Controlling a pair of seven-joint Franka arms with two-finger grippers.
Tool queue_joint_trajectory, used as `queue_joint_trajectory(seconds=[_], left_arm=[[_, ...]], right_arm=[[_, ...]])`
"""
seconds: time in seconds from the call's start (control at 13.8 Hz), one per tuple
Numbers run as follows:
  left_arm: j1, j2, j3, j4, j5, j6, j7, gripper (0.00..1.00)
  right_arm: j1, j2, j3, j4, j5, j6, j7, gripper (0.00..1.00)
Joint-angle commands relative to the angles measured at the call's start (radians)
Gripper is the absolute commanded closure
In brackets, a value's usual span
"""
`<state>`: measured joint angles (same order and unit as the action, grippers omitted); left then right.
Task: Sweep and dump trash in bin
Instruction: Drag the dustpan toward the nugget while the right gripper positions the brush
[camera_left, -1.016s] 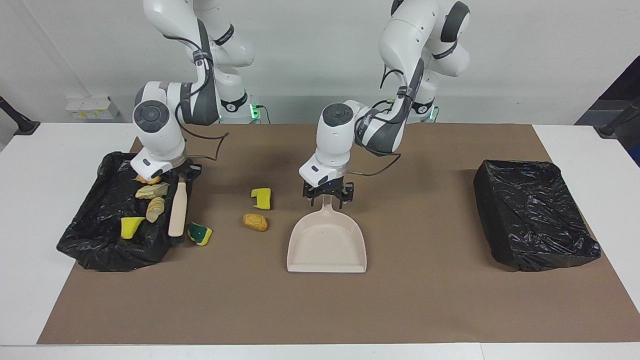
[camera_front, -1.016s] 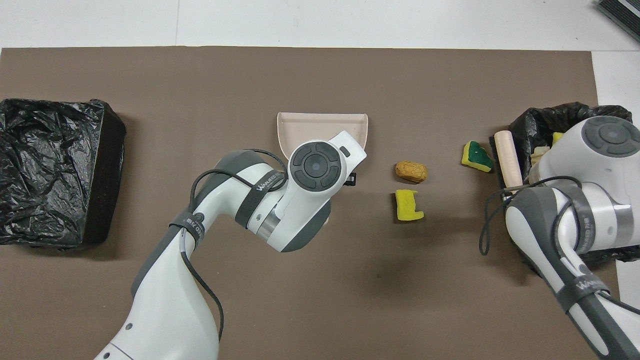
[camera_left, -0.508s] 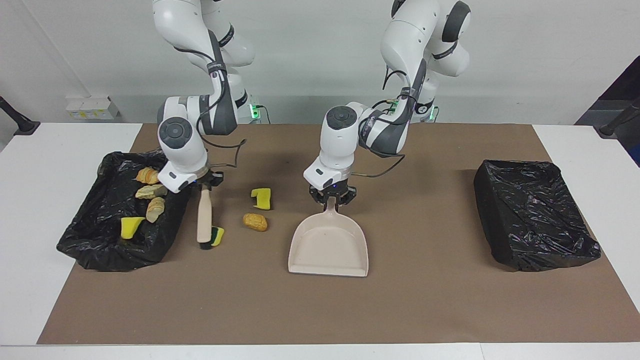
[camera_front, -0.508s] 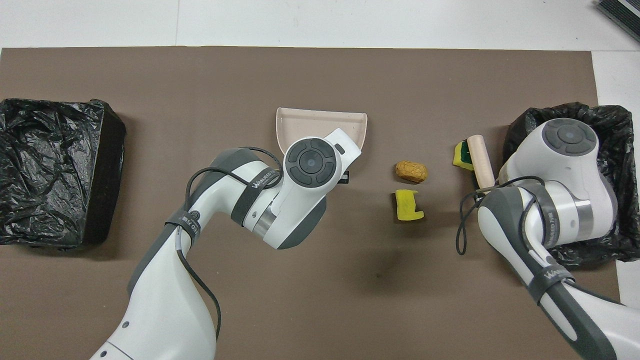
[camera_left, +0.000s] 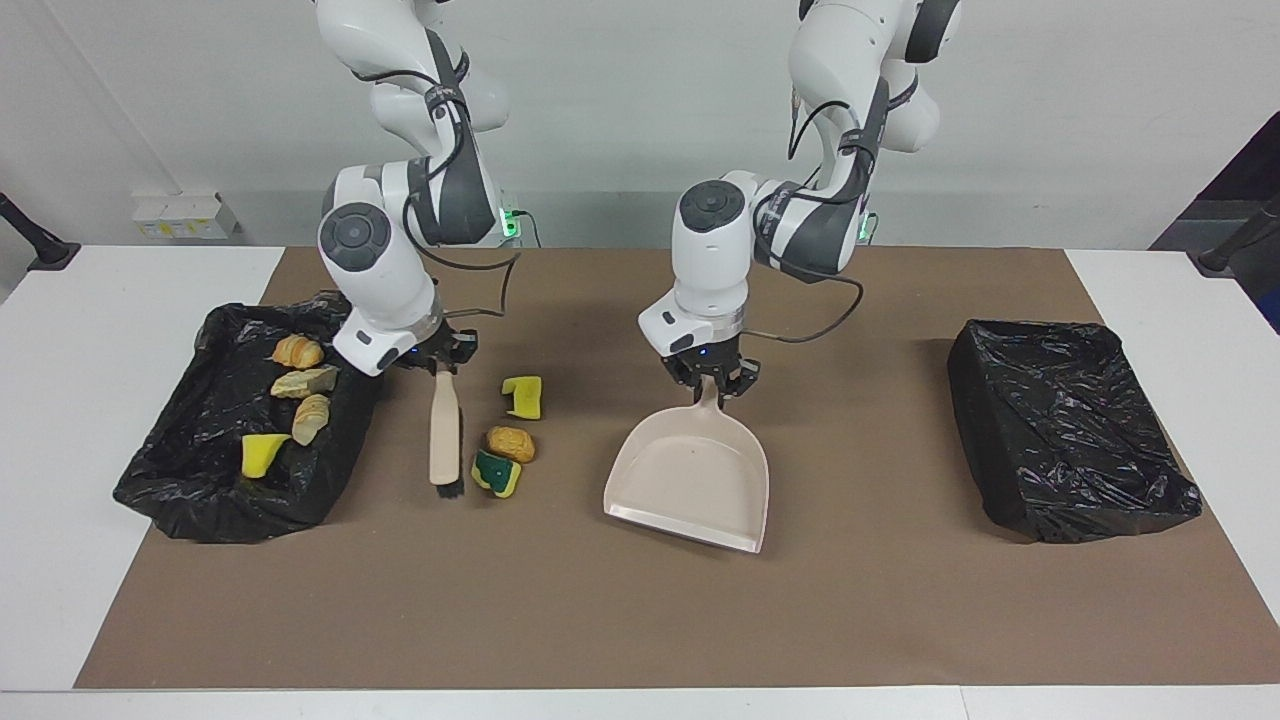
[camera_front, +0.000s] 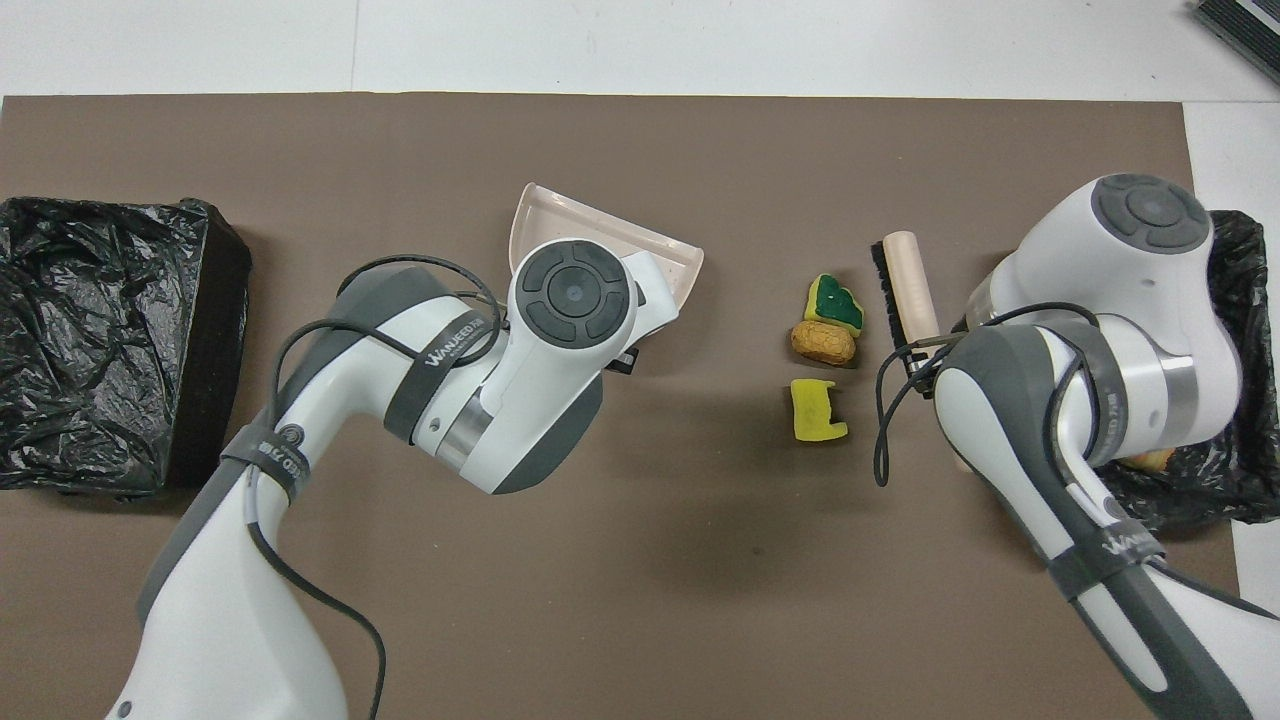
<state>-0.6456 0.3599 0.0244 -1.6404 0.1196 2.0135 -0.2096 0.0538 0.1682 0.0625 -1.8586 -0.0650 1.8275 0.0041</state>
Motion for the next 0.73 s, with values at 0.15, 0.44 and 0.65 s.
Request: queue_joint_trajectory(seconds=[0.15, 0.44, 0.65], left_arm=[[0.084, -0.059, -0.001, -0.072, 0.049, -0.010, 0.312, 1.00], [0.147, -0.055, -0.003, -0.073, 0.066, -0.009, 0.589, 1.00], [0.187, -0.049, -0.003, -0.075, 0.066, 0.008, 0.815, 1.00]], right_arm=[[-0.055, 0.007, 0.002, -0.049, -0.111, 0.078, -0.092, 1.00], [-0.051, -0.004, 0.005, -0.184, -0.094, 0.211, -0.052, 1.00], [-0.020, 0.005, 0.008, -0.209, -0.088, 0.227, 0.014, 1.00]])
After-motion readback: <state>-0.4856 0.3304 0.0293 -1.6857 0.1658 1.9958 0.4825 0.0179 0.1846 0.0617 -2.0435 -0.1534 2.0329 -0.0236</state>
